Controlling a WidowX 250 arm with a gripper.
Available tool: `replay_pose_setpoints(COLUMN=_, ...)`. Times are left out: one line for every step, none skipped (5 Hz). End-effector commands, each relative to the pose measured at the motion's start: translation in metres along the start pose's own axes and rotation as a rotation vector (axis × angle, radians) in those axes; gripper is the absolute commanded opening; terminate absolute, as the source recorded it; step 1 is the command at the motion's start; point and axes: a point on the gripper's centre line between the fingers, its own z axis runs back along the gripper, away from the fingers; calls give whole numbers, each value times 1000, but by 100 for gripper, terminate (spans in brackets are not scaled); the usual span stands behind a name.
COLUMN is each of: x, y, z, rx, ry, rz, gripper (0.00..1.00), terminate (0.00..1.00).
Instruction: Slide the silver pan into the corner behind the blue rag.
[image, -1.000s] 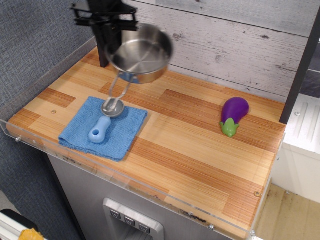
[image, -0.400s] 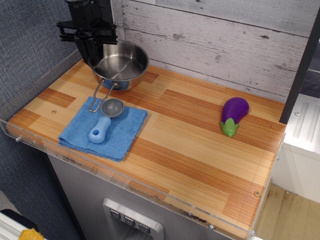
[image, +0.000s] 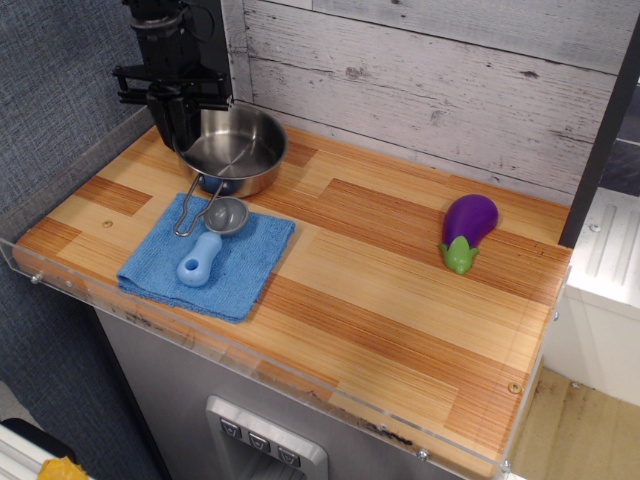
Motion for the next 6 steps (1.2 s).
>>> replay_pose_setpoints(x=-3, y=11, z=23, rx=36, ry=-39, rz=-6, gripper=0, terminate=0)
replay_pose_setpoints(x=-3, y=7, z=30, rx=33, ry=-48, rz=-39, gripper=100, terminate=0)
replay_pose_setpoints(x=-6, y=-2, z=45, rx=36, ry=-86, rz=-68, gripper=100, terminate=0)
replay_pose_setpoints(x=-9, y=-18, z=63, rx=33, ry=-124, rz=-107, gripper=100, terminate=0)
replay_pose_setpoints(x=-18, y=-49, z=88, rx=36, ry=-176, rz=-134, gripper=100, terminate=0)
replay_pose_setpoints(x=-32, y=-90, z=105, rx=43, ry=-212, rz=-135, gripper=100, terminate=0)
